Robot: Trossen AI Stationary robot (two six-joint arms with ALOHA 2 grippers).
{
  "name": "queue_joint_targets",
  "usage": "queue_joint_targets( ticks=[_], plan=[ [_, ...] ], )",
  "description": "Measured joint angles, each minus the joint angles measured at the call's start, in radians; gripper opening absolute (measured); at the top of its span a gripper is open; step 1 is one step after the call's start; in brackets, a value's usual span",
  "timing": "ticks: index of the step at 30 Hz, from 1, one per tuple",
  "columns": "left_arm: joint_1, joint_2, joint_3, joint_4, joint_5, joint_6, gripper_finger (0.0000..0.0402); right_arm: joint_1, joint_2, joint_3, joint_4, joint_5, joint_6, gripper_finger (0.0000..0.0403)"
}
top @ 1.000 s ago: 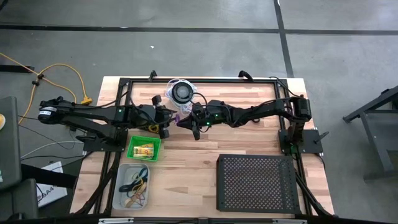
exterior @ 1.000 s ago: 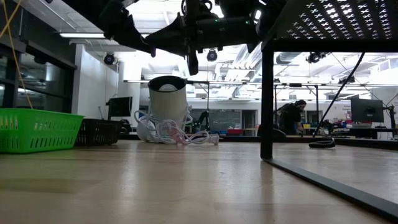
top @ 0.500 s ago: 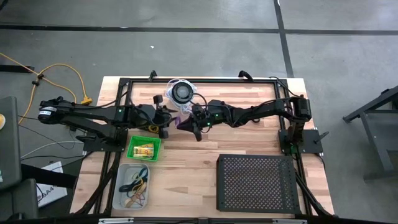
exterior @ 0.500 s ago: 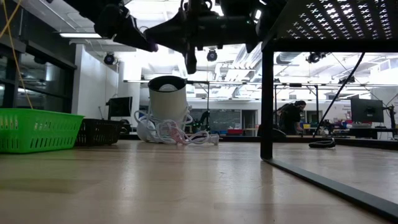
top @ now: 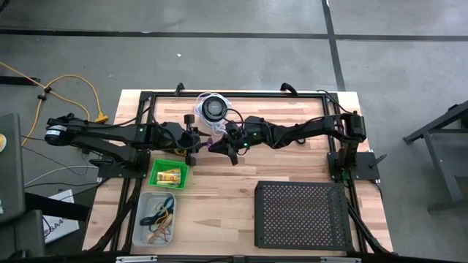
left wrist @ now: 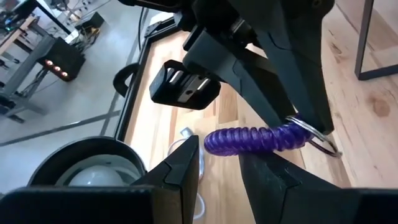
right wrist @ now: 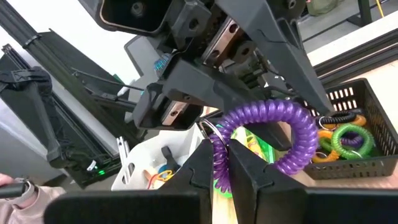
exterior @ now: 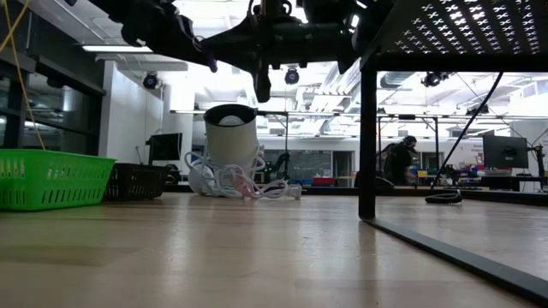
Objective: Pick & Place Office Desk Supplies
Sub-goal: Put the purple coil keychain into the black bin
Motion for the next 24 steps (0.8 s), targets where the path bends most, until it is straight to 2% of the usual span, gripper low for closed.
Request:
queue_joint_targets(
  ticks=[10,20,24],
  plan=[
    [0.0,0.0,0.0,-0.007,0.001,0.037,0.0106,0.0,0.0,0.0,-0.001,-0.049,0.017,0.002],
    [0.0,0.0,-0.001,0.029,0.053,0.077,0.0106,-0.018,0.0,0.0,0.0,-0.099,0.031,0.002],
    [0.001,0.0,-0.001,0.064,0.118,0.119,0.0106,-0.023,0.0,0.0,0.0,-0.123,0.03,0.002]
  ],
)
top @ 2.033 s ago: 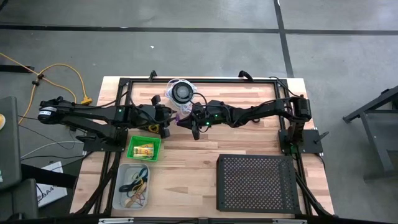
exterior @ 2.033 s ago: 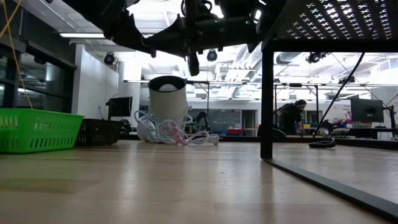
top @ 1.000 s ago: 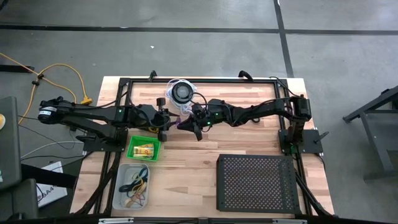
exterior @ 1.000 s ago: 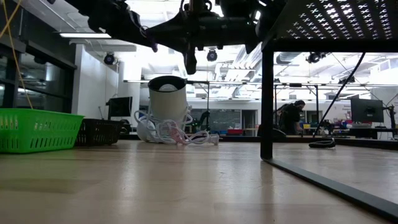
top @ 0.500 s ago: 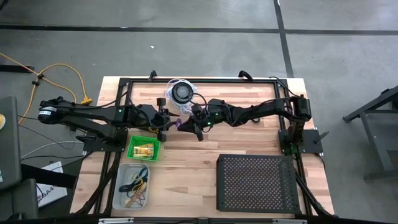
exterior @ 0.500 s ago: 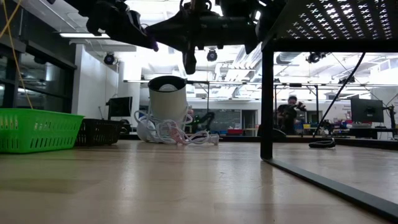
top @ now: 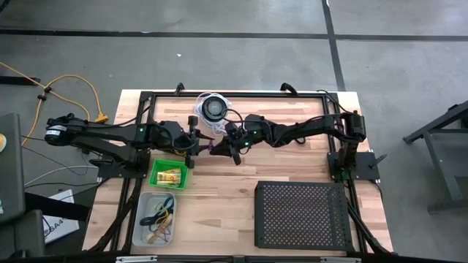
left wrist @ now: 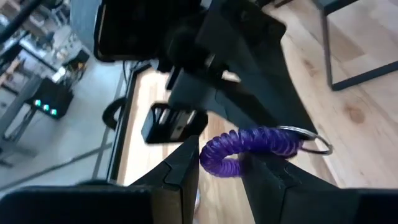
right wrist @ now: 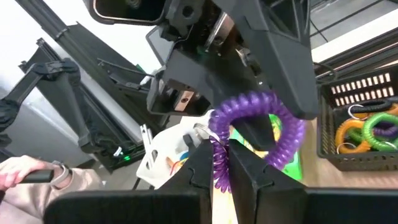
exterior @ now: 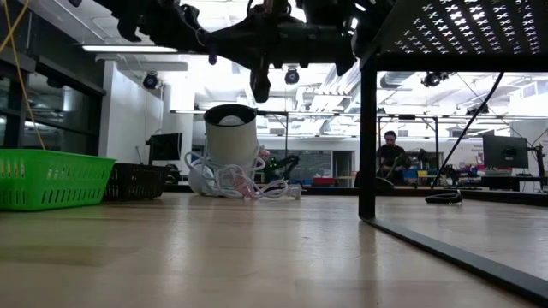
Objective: Pick & Place Office Desk Supplies
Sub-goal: Put the purple coil keychain into the black bin
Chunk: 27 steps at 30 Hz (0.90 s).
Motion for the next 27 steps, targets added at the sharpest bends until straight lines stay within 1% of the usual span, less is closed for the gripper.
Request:
queue_joint_targets(
  ticks=[5,11,16,24,27],
  plan=[
    [0.002,0.0,0.0,0.013,0.005,0.028,0.0106,-0.003,-0.023,0.0,-0.001,-0.002,-0.002,0.002],
    [0.022,0.0,0.0,0.017,0.014,0.028,0.0106,-0.003,-0.065,0.0,-0.032,0.005,-0.028,0.002],
    [0.031,0.0,0.0,0.042,0.042,0.028,0.0106,-0.003,-0.066,0.0,-0.037,0.008,-0.031,0.002],
    [0.031,0.0,0.0,0.065,0.042,0.022,0.0106,-0.003,-0.066,0.0,-0.038,0.008,-0.031,0.002],
    [0.031,0.0,0.0,0.064,0.042,0.013,0.0099,-0.003,-0.066,0.0,-0.038,0.008,-0.031,0.002]
  ],
)
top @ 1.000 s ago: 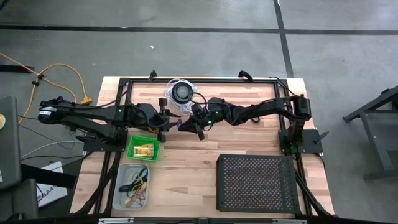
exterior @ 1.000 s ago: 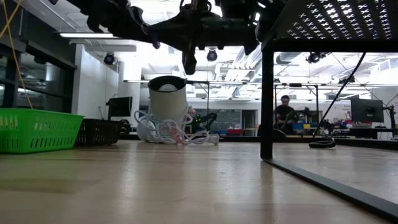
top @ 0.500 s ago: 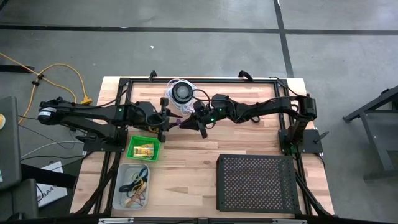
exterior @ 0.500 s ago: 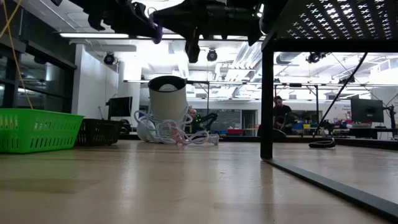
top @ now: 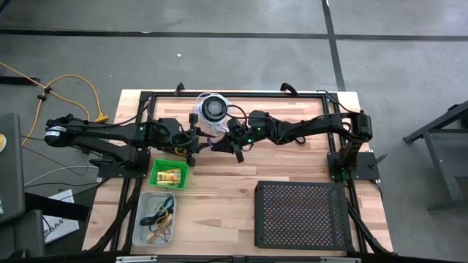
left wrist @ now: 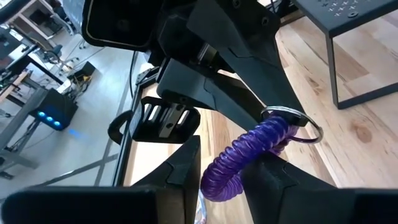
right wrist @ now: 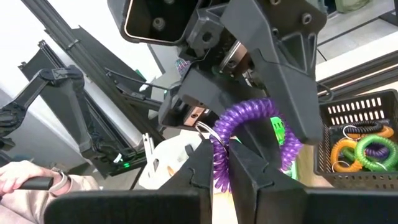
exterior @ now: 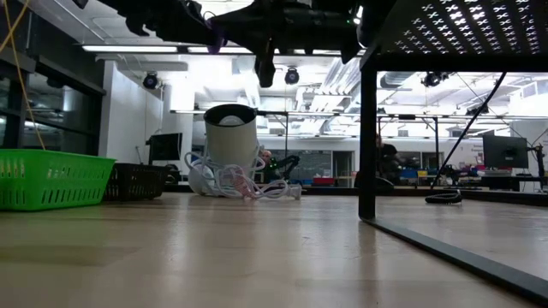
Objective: Pick & Place Office Desk Supplies
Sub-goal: Put the purple coil keychain into the black bin
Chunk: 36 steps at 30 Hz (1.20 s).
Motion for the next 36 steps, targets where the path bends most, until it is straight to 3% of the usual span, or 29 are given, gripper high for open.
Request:
queue_joint_targets(
  ticks=[11,21,36],
  plan=[
    [0.0,0.0,0.0,-0.011,0.0,-0.006,0.0013,0.0,0.0,0.0,0.0,-0.001,0.0,0.002],
    [0.0,0.0,0.0,-0.019,-0.001,-0.008,0.0023,0.0,0.001,0.0,-0.001,-0.004,-0.001,0.0024],
    [0.0,0.0,0.0,-0.044,-0.008,-0.013,0.0024,-0.005,0.002,0.0,-0.035,-0.009,-0.034,0.0137]
  ],
)
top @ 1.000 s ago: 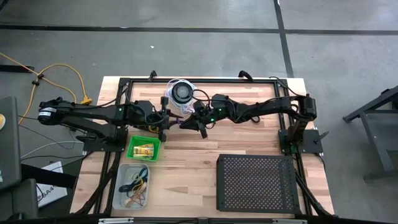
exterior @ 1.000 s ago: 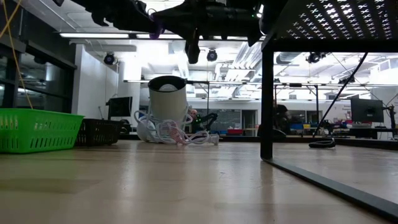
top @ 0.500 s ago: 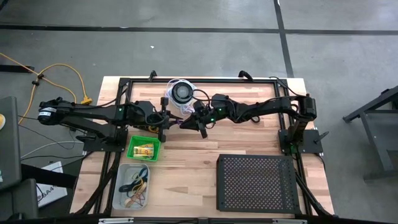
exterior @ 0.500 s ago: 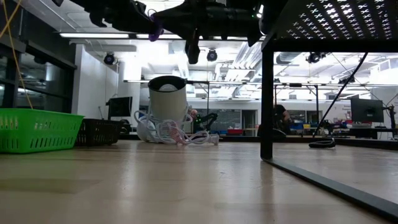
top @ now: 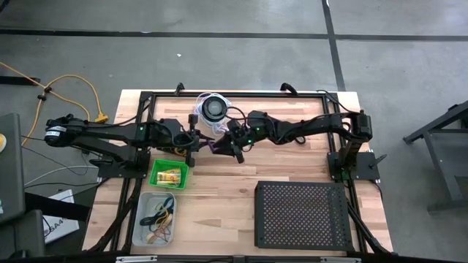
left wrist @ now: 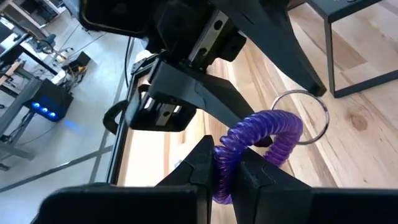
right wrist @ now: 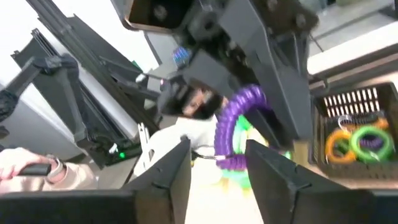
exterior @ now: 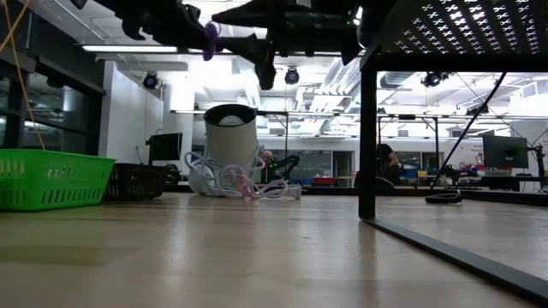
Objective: Pick & Place Office Desk Supplies
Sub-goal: Put the purple coil keychain into the black bin
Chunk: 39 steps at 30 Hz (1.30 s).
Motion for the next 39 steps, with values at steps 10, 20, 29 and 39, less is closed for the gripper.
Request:
queue_joint_targets(
  ticks=[10,20,29,39],
  plan=[
    [0.0,0.0,0.0,-0.055,-0.055,-0.049,0.0024,-0.053,0.001,0.0,-0.067,-0.117,0.036,0.0147],
    [0.0,-0.058,0.0,-0.215,-0.12,-0.277,0.0024,-0.057,0.001,0.0,-0.143,-0.153,0.027,0.0145],
    [0.0,-0.15,0.0,-0.37,-0.132,-0.461,0.0024,-0.057,0.001,0.0,-0.146,-0.147,0.008,0.0144],
    [0.0,-0.198,0.0,-0.515,-0.171,-0.576,0.0024,-0.057,0.001,0.0,-0.147,-0.147,0.008,0.0144]
  ],
)
